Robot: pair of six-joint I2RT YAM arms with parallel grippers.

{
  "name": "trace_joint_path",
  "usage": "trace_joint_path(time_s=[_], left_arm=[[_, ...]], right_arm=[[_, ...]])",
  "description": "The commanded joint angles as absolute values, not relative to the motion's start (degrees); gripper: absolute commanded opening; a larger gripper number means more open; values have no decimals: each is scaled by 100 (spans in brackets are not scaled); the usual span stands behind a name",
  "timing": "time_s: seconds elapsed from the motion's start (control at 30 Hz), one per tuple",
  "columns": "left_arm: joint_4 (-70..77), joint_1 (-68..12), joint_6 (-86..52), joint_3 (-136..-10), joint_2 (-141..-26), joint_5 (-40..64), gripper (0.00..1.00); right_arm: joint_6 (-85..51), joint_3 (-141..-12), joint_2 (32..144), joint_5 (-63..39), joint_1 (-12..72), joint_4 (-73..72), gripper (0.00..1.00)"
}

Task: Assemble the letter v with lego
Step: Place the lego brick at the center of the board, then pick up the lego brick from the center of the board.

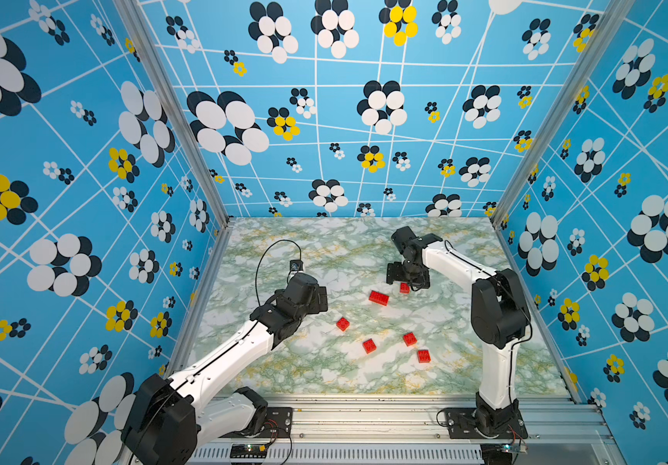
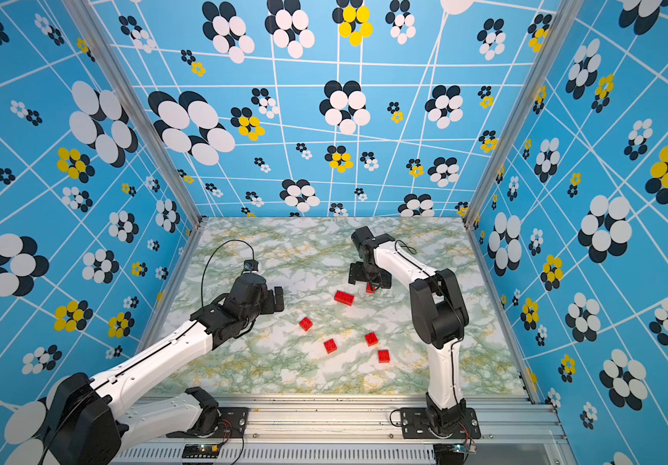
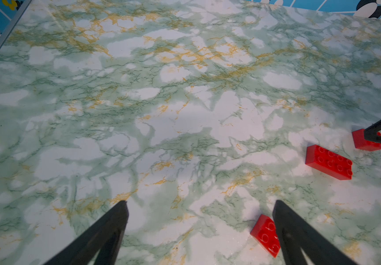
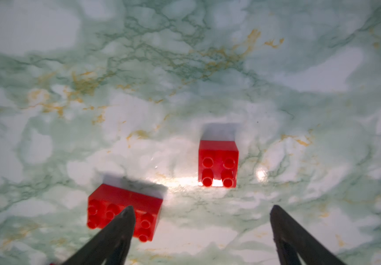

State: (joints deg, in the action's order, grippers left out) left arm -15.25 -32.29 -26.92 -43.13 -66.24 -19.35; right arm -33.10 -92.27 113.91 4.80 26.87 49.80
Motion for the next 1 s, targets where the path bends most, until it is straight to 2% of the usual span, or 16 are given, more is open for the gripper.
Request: trace_joint_path(time_s=[0.0, 0.2, 0.53, 0.77, 0.97], left_arm=[[-1512, -3208, -2520, -4238, -6582, -2005, 100], [-1503, -3203, -2411, -4222, -6595, -1968, 100], [-1468, -3182, -2289, -4232, -6602, -1907, 100], [-1375, -3182, -2387, -4156, -6619, -1850, 100], [-1397, -3177, -2383, -4155, -6590, -1872, 100]], right_arm=[[-4539, -8911, 11064, 705, 3147, 4749, 99], [-5536, -8826, 11417, 614, 3498, 4272, 98], [-5522, -9123, 11992, 536, 3553, 4418, 98], [-5327, -9541, 12268, 428, 3566, 4585, 93], [-5238, -9611, 12339, 492, 3568, 4719, 85]])
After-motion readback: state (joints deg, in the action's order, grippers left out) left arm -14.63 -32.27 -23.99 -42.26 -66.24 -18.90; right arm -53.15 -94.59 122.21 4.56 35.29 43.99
